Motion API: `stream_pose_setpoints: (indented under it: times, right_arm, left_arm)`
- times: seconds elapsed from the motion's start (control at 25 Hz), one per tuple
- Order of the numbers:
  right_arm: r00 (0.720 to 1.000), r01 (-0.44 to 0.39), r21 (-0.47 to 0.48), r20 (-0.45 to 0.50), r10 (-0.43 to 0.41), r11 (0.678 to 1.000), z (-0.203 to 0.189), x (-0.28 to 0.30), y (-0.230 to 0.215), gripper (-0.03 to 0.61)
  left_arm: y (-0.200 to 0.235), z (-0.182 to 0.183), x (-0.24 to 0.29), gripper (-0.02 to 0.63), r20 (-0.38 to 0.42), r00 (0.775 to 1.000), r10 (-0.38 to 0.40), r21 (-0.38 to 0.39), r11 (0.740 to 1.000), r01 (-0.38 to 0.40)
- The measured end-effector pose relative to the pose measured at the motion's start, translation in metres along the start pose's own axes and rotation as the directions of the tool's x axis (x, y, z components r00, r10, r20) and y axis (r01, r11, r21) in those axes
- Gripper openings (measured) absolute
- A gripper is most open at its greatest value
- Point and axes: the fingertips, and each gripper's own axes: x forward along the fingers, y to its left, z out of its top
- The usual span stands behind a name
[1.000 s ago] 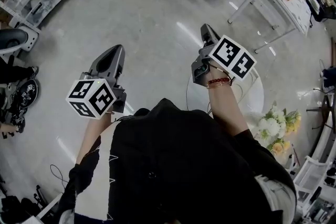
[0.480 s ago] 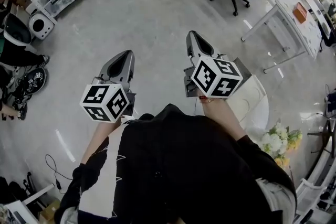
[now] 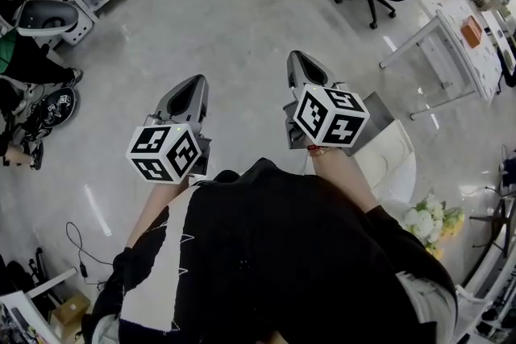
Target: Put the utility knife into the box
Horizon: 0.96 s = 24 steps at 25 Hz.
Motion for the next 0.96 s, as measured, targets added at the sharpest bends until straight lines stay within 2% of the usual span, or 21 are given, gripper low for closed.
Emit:
stream_pose_setpoints:
  times: [0.36,0.96]
  right_arm:
    - [1.000,-0.010,-0.022,-0.011,0.009,1.000,-0.006,0.001,0.010,0.005]
    - [0.999,-0.002,-0.049,-0.032,0.000,0.999,-0.016,-0.004,0.002,0.005]
  left_arm:
    - [0.008,-0.001,-0.009,0.011,0.007,1.000,0.015,-0.007,1.000,-0.015]
    - [-0.001,-0.007,-0.006,0.011,-0.005,1.000,0.012,0.002,1.000,-0.012]
